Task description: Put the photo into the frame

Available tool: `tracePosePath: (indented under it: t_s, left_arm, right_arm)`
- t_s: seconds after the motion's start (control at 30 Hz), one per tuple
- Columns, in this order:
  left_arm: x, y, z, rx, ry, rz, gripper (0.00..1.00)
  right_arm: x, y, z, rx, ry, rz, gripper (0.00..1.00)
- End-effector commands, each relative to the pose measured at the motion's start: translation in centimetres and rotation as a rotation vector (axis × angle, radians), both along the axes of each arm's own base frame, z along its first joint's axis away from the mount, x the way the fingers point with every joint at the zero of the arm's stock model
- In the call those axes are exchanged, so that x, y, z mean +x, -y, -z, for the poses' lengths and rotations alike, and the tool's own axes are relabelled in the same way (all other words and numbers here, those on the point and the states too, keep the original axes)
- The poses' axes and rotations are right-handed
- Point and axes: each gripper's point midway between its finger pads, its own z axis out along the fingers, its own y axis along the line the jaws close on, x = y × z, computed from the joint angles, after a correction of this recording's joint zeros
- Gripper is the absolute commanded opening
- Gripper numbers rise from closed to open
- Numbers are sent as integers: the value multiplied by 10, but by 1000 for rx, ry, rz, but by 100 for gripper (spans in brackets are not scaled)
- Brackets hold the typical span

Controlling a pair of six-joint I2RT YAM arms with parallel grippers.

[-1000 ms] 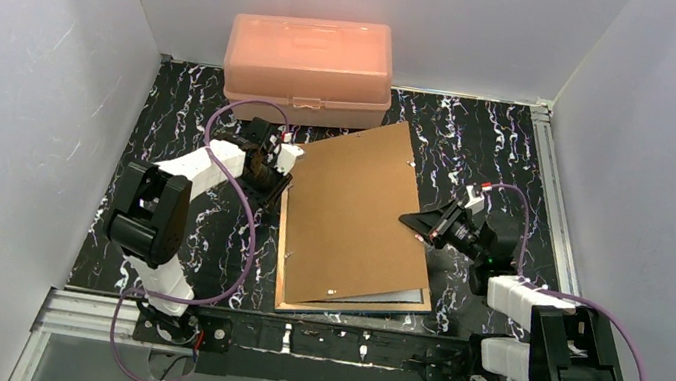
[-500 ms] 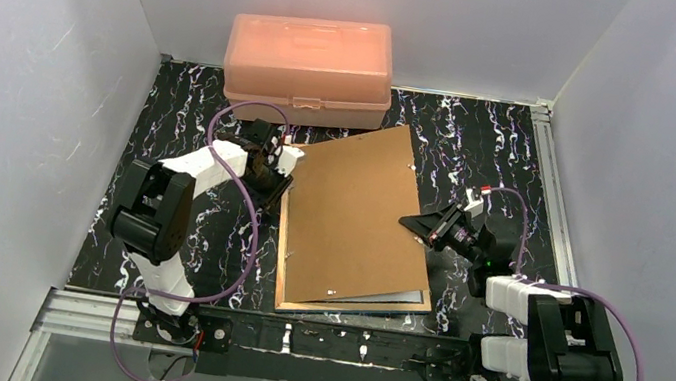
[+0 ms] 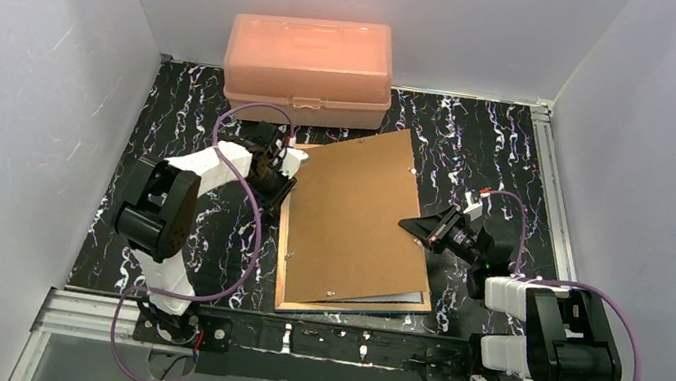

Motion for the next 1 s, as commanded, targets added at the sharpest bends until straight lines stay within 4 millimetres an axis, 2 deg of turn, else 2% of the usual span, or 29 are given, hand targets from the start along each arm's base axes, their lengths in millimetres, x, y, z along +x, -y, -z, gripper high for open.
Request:
tracePosePath:
  t_s: [0.0, 0.57, 0.97]
  left_arm:
    - [0, 10, 0, -25, -16, 15, 24]
    - [-1, 17, 5, -28, -29, 39, 22]
    - [-4, 17, 4, -30, -28, 43, 20]
  right_arm:
    - [2, -3, -22, 35, 102, -23, 1]
    - [2, -2, -24, 67, 85, 1, 1]
    - [-3, -6, -7, 34, 64, -11, 1]
